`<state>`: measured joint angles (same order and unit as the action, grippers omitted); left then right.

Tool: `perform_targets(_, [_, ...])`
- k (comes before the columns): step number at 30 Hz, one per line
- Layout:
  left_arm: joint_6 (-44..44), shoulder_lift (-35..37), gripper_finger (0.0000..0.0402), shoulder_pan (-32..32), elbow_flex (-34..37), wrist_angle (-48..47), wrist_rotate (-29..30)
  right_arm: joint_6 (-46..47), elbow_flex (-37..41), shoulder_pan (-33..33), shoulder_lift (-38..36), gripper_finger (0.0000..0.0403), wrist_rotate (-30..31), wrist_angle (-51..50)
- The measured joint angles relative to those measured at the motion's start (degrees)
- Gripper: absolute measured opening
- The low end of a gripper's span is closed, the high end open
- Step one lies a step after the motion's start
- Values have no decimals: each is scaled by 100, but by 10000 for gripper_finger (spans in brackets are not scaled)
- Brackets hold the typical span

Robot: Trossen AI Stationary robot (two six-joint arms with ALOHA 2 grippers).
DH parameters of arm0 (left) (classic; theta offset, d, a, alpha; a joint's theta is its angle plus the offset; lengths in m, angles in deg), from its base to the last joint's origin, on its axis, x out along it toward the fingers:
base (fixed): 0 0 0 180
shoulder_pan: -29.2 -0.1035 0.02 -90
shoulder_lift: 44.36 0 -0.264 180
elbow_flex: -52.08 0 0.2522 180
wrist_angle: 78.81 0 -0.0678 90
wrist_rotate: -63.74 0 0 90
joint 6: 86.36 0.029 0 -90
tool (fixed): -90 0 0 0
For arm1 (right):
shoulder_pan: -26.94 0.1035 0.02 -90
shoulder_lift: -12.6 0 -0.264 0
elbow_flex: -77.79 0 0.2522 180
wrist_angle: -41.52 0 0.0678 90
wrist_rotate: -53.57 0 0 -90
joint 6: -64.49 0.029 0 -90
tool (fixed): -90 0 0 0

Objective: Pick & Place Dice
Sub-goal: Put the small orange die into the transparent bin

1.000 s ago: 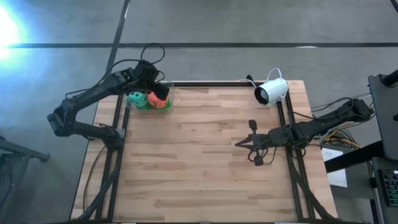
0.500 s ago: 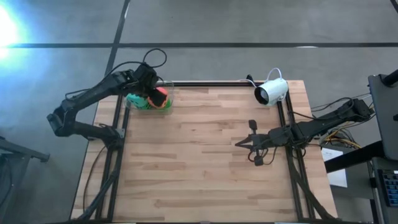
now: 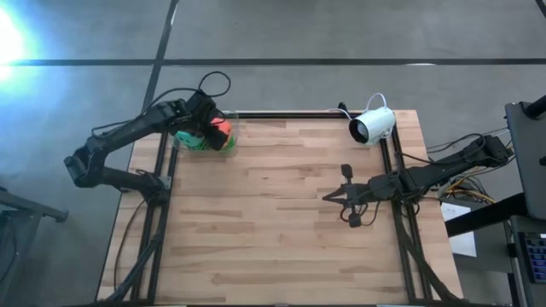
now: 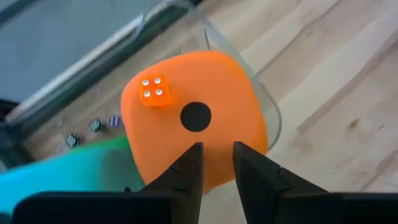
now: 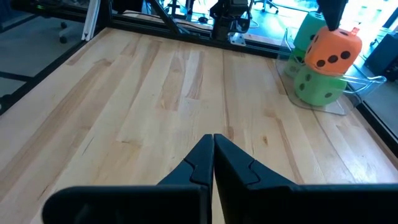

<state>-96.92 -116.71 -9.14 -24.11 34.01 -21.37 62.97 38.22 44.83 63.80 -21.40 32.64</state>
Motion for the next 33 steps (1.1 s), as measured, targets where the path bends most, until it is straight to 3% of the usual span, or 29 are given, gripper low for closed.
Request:
perform_targets(5, [32,21,90,0,7,430,2,0,0,0,0,8,2,2])
perform_targets(16, [119,25,90,-2,11,458,26,0,0,0,0,8,0,2])
perform_targets(24, [134,26,90,-7,11,478,589,0,0,-2,0,8,2,2])
perform_targets(33, [49,26,90,-6,11,762,607,0,0,-2,0,8,2,2])
